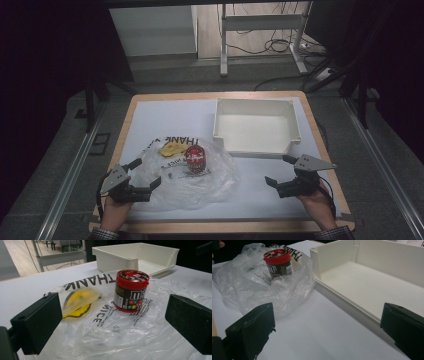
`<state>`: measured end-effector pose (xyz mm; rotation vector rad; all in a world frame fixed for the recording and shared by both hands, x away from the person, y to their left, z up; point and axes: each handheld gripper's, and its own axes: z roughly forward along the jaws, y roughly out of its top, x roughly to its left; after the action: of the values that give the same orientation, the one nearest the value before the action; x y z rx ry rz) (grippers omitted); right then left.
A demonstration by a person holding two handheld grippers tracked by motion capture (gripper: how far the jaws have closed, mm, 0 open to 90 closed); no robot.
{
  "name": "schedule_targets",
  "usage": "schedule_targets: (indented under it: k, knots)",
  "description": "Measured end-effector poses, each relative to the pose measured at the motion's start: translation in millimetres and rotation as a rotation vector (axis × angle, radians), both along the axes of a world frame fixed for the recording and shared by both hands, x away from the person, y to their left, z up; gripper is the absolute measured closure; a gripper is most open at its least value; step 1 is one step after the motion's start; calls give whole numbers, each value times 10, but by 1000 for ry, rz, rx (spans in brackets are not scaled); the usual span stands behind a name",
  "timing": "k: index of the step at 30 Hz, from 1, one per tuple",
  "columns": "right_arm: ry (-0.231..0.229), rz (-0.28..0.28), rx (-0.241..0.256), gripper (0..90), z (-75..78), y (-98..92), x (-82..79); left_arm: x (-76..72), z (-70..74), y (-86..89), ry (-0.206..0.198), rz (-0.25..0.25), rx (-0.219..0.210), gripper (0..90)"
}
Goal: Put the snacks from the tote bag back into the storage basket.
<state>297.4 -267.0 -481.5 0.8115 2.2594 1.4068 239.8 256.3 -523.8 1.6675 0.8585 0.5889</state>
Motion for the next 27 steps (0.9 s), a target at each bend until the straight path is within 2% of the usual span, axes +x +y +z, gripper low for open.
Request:
schedule_targets:
  k: [8,18,27]
  knots:
    - [3,9,1,0,37,55,19,-2,2,3,-1,4,0,9]
    - [13,35,-41,0,23,169,64,-1,1,3,4,7,4,9]
    - [34,50,-35,0,21,237,111,-1,3,2,7,7,3,9]
